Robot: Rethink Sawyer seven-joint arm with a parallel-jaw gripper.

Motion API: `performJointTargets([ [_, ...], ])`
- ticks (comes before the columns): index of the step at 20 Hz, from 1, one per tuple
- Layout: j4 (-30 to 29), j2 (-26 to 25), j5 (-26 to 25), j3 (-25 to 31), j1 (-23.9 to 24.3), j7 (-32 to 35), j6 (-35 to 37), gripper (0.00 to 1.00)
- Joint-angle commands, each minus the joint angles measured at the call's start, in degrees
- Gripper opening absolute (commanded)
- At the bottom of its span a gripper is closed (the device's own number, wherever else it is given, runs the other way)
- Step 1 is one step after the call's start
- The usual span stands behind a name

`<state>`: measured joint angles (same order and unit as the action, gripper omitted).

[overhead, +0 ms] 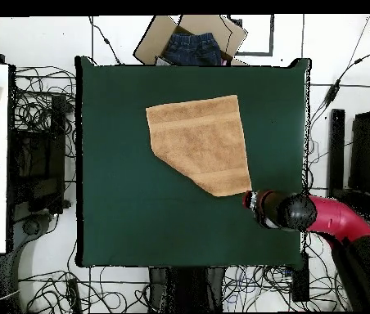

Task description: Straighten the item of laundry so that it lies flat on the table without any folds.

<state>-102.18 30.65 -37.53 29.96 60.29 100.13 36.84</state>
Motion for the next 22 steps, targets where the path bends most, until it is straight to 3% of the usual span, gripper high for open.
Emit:
performJointTargets([
  [1,-3.3,-1.7,-3.0,4.2,1.0,-11.4,-0.3,0.0],
  [6,-1.1,-3.3,-3.2,4.4,-1.2,-10.0,-0.4,0.0],
  [11,4.9,-1.0,-2.5,0.5,-10.5,-5.1,7.3,0.0],
  [16,6.9,1.2,-2.3,-2.2,-16.1,-2.2,9.2,0.0],
  [22,8.5,-0.2,-1.0,-1.4,-16.2,-5.3,8.2,0.0],
])
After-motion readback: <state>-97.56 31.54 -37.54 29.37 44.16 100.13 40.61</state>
